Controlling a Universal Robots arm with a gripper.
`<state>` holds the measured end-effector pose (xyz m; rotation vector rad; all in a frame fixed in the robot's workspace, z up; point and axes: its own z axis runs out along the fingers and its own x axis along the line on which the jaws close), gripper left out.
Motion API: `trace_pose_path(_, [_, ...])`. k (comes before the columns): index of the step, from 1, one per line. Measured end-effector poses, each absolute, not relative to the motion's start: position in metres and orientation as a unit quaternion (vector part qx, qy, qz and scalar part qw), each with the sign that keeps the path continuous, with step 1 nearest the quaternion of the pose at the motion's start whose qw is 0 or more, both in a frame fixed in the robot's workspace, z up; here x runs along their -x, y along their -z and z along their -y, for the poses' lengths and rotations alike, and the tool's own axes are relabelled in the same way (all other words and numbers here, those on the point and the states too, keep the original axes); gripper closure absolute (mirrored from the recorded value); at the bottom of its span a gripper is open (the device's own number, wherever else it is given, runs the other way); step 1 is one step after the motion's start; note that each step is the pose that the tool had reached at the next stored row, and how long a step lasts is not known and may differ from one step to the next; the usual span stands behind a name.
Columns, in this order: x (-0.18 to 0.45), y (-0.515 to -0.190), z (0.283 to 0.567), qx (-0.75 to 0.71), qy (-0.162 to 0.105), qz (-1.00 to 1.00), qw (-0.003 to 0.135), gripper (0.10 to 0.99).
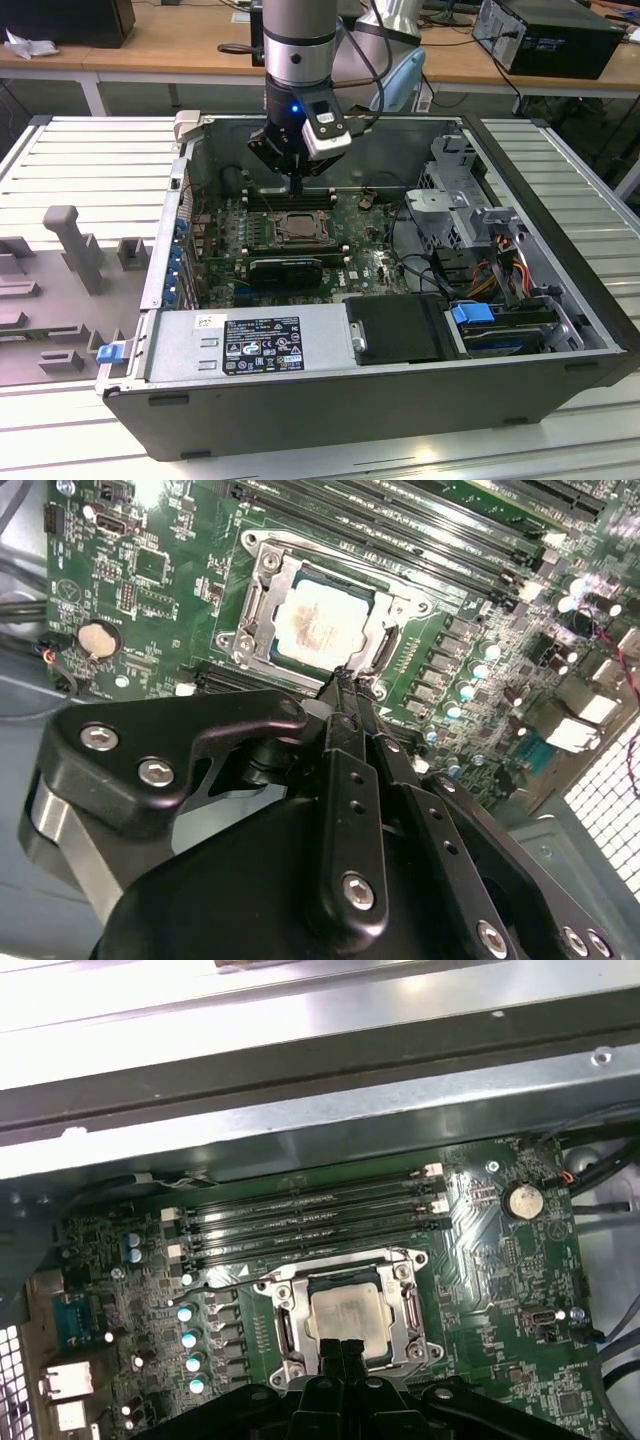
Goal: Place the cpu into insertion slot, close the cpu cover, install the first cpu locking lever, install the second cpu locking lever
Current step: 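Install the first cpu locking lever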
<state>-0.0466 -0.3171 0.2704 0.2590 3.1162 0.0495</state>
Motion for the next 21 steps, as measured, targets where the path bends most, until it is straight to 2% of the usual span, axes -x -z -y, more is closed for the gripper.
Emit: trace_pose_path(21, [0.0547, -0.2696, 0.3171, 0.007, -0.018, -1.0, 0.006, 0.98])
